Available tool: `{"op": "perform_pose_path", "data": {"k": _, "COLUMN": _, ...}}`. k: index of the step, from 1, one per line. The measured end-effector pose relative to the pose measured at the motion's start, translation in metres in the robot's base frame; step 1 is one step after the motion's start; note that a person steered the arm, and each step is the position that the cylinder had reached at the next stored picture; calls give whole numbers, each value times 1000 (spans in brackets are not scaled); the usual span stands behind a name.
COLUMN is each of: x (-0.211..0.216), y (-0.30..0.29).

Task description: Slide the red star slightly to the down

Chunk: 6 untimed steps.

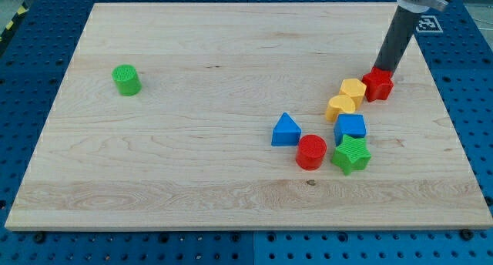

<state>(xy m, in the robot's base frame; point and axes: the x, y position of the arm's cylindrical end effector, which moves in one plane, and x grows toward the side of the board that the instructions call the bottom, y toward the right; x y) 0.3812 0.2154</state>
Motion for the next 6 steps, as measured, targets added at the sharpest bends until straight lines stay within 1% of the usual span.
{"op": "perform_pose_path", "data": {"k": 2, "x": 2, "y": 7}}
{"op": "perform_pose_path", "data": {"k": 3, "x": -33, "y": 7}}
{"op": "perform_pose_path", "data": {"k": 4, "x": -40, "y": -10}}
{"op": "perform_pose_path", "data": {"k": 6, "x": -20, "y": -16}}
